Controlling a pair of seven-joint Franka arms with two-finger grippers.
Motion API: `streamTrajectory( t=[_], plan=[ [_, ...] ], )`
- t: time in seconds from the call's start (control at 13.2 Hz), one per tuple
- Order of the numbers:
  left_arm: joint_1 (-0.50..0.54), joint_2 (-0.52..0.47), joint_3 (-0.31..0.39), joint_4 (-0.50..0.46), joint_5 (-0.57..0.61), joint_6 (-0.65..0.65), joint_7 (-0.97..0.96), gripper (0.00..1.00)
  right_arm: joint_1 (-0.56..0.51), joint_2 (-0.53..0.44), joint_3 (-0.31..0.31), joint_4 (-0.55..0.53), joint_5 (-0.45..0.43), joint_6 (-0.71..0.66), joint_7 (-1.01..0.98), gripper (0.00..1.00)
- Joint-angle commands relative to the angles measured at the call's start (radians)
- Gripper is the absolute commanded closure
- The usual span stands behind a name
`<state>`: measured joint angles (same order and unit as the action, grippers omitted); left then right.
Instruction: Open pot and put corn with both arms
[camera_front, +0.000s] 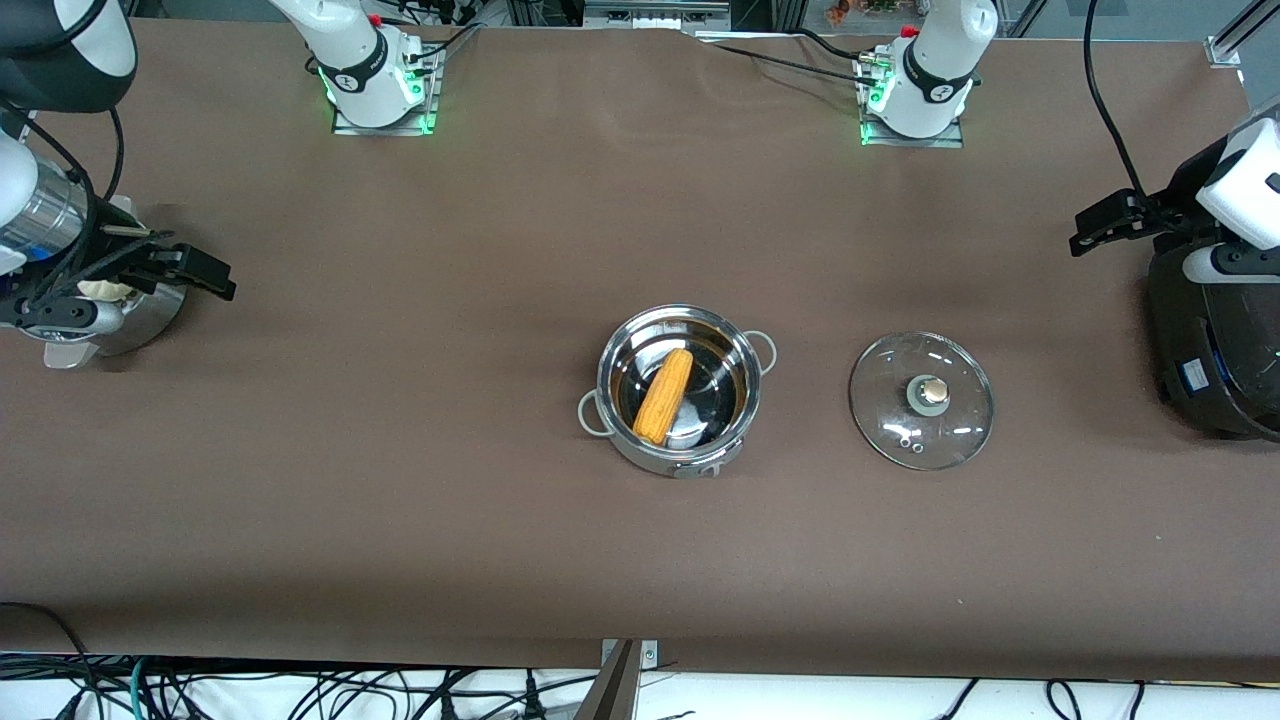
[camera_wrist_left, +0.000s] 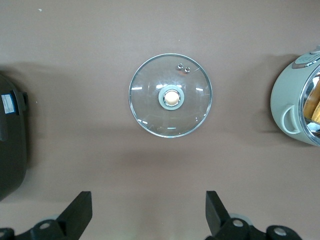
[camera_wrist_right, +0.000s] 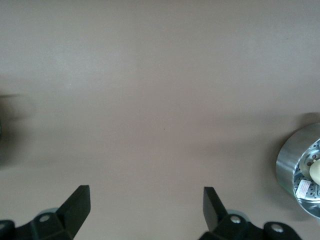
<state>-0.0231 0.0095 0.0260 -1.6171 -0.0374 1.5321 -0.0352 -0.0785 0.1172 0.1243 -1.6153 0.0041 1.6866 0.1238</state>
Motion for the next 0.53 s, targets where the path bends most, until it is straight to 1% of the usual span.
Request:
streamTrajectory(
  t=[0.0,0.46],
  plan=[
    [0.002,-0.006,0.0,-0.007,-0.01,0.003,-0.002,0.0,0.005,0.038,-0.003,0.052,-0.039,-0.005,-0.015,0.0],
    [0.002,-0.006,0.0,-0.007,-0.01,0.0,0.003,0.0,0.006,0.041,-0.002,0.054,-0.055,-0.001,-0.013,0.0]
  ],
)
